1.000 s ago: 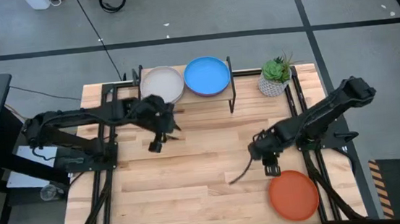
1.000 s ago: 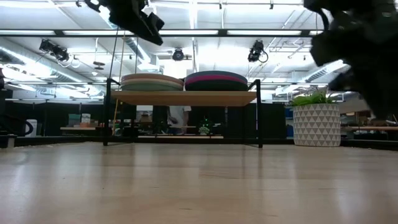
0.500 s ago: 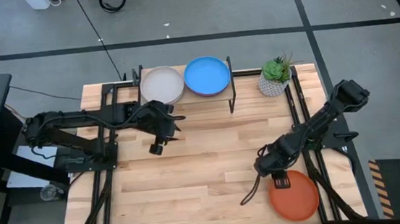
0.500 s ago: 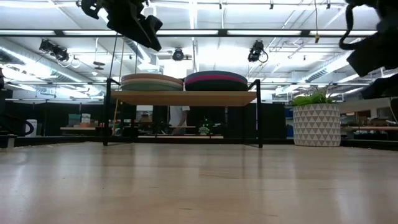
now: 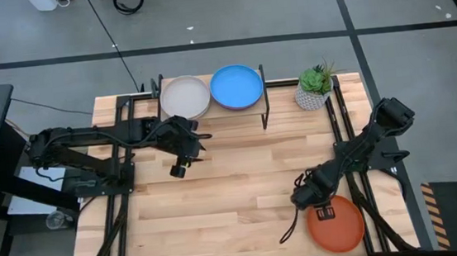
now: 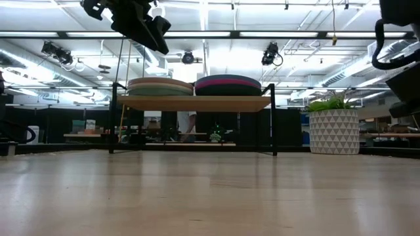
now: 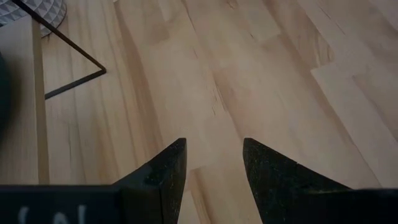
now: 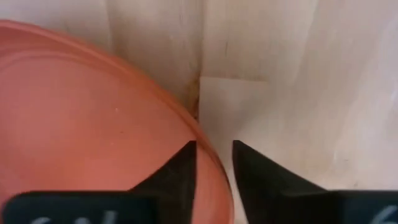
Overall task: Place and stack plates onto a shelf
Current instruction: Stack the orange plate on top of the blue plate on the shelf
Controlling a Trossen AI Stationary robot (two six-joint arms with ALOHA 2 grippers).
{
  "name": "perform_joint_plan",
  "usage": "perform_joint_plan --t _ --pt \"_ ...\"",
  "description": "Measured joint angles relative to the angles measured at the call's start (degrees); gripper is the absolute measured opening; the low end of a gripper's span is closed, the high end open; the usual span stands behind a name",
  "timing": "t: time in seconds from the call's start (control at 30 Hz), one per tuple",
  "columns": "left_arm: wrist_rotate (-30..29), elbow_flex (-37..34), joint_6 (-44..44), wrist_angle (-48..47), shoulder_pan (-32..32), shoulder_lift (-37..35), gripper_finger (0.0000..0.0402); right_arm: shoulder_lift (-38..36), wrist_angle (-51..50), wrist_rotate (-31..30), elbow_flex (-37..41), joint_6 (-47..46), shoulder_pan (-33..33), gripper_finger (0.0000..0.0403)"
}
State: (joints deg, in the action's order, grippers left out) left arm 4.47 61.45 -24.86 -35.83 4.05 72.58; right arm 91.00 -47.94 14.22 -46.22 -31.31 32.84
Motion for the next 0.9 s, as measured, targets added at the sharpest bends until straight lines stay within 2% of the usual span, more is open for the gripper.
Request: perform_joint_plan --t 0.2,0.4,0.6,0.73,0.9 --pt "0.0 0.0 0.0 0.0 0.0 0.0 0.0166 -2.5 0.6 3.6 0.0 0.9 -3.5 0.0016" --pt "-0.8 0.2 0.2 -0.9 -0.5 0.0 0.0166 -7.0 -1.8 3.5 -1.0 0.5 -10.0 0.0029" --pt "-8.2 3.4 0.1 -6.2 -3.5 -0.1 0.0166 -13.3 -7.0 2.6 -6.6 3.4 -19.1 0.0013" --pt "-11.3 3.5 0.1 -6.4 -4.7 -0.3 0.0166 -16.1 -12.6 -2.8 -13.5 5.0 -25.8 0.0017" --pt "-11.4 3.5 0.2 -6.1 -4.7 -0.3 0.0166 -16.0 -17.8 -10.5 -23.8 9.5 -35.2 0.0019"
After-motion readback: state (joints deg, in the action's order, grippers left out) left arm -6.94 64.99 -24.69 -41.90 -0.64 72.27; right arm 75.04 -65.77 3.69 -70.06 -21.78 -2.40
